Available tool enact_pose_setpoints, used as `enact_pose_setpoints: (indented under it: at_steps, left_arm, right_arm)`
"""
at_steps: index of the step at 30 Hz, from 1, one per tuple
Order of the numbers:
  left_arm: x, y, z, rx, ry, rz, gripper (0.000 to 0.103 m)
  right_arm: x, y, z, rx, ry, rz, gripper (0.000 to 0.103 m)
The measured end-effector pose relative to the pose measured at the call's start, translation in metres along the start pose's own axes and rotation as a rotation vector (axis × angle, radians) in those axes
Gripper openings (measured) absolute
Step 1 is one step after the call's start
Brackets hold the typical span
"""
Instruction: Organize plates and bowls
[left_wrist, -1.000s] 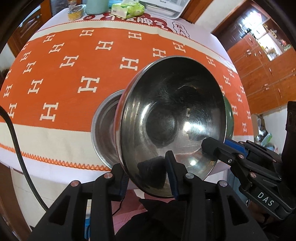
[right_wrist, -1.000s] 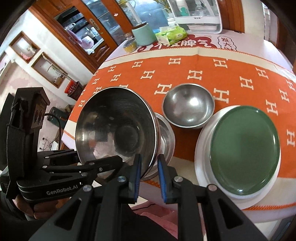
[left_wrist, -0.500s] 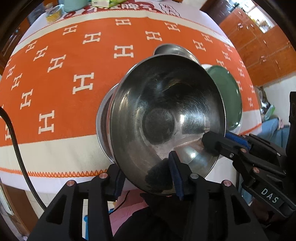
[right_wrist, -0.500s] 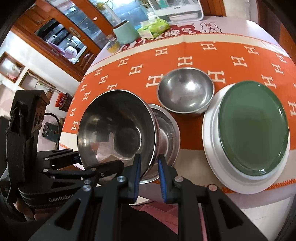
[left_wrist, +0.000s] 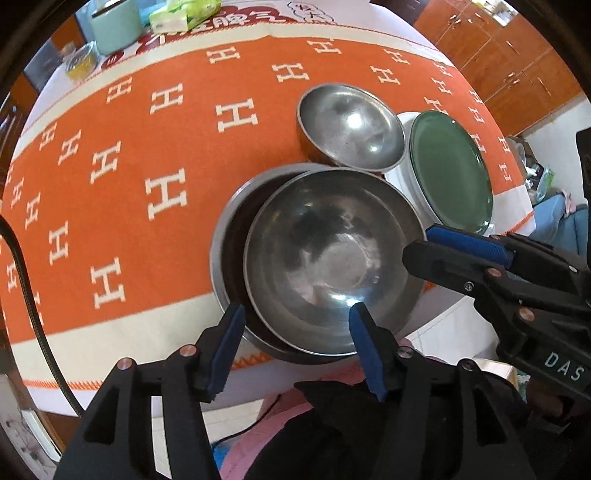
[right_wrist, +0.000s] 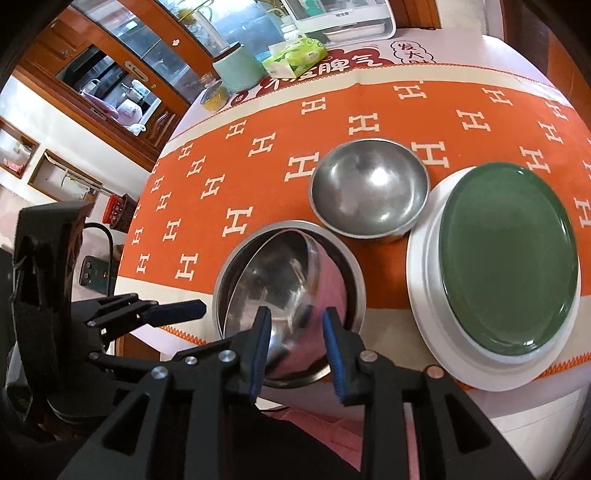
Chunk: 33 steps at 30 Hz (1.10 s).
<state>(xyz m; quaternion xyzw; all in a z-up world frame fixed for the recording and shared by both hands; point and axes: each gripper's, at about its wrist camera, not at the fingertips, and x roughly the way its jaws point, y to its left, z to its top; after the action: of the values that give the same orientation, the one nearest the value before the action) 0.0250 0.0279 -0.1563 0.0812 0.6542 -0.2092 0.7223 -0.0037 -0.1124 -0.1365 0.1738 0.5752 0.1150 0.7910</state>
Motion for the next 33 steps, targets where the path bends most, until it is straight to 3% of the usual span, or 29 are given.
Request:
enact_pose_setpoints:
  at_steps: [16,33]
  left_arm:
    - [-0.021,-0.001,0.039,0.145,-0.07,-0.006,0.065]
    - [-0.003,0.007,0.093,0.135,-0.137,-0.003,0.071]
  right_arm:
    - [-0.01,-0.033,0.011,0.15,-0.093,0.011,0.031]
    - [0.008,-0.067,0.012,0.359,-0.13,0.056,0.031]
